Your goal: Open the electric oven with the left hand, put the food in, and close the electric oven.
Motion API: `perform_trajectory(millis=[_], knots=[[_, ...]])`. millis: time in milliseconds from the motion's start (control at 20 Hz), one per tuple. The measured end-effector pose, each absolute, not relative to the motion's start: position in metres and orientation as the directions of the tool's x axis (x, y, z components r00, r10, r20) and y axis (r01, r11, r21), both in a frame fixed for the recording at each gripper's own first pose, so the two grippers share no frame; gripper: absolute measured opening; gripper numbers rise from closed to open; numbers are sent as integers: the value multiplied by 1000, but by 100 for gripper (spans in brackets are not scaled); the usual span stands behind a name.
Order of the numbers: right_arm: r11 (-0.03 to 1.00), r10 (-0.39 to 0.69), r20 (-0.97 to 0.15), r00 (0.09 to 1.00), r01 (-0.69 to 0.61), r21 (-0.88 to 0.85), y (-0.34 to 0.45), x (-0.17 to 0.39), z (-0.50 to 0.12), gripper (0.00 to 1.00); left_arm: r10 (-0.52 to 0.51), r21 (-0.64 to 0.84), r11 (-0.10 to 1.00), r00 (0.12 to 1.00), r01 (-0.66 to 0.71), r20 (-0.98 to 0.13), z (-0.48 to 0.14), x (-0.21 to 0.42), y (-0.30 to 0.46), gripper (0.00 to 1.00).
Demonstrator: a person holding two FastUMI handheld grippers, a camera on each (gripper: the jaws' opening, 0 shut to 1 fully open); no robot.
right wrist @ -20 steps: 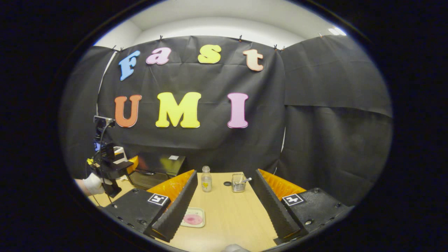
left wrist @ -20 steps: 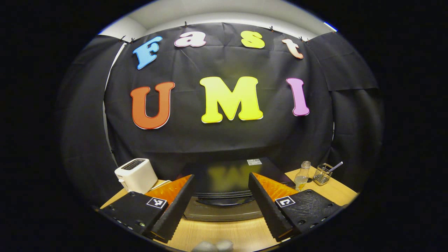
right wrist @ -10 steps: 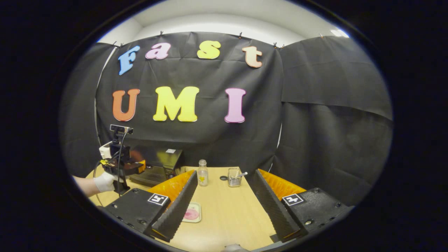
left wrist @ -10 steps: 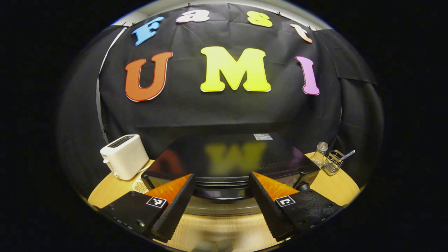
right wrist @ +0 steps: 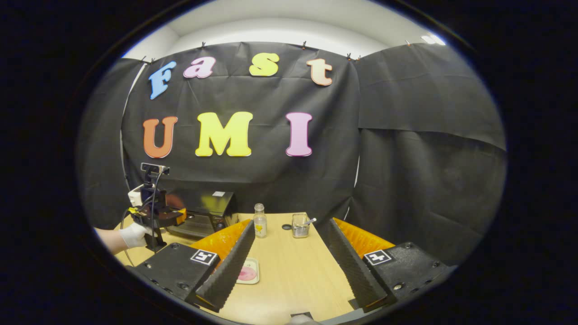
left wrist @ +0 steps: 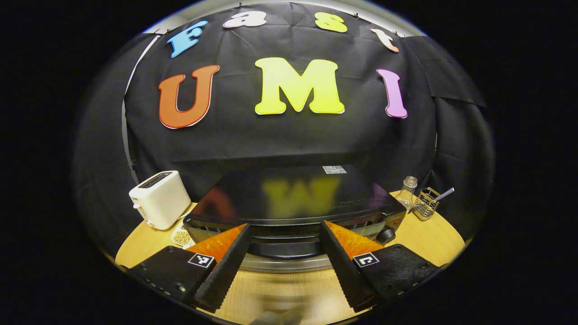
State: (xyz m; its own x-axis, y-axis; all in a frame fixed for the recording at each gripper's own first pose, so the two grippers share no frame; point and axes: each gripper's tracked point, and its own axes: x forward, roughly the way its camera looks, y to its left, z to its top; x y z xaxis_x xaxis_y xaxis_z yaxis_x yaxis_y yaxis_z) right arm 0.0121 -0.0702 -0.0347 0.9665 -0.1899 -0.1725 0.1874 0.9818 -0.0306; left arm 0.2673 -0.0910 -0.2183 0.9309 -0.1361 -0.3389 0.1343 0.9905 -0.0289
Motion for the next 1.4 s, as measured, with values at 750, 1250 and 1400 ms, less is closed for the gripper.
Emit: perform_trajectory(millis=[750, 1250, 1400], knots=[[996, -87, -223, 971, 91, 8, -31, 2, -57, 100, -151, -14, 987, 887, 161, -435, -260, 182, -85, 96], [994, -102, -251, 963, 109, 13, -32, -20, -71, 100, -146, -32, 988, 859, 149, -491, -298, 148, -82, 97], [994, -109, -255, 961, 113, 1, -35, -26, -72, 100, -145, -42, 989, 847, 144, -511, -306, 141, -83, 97]])
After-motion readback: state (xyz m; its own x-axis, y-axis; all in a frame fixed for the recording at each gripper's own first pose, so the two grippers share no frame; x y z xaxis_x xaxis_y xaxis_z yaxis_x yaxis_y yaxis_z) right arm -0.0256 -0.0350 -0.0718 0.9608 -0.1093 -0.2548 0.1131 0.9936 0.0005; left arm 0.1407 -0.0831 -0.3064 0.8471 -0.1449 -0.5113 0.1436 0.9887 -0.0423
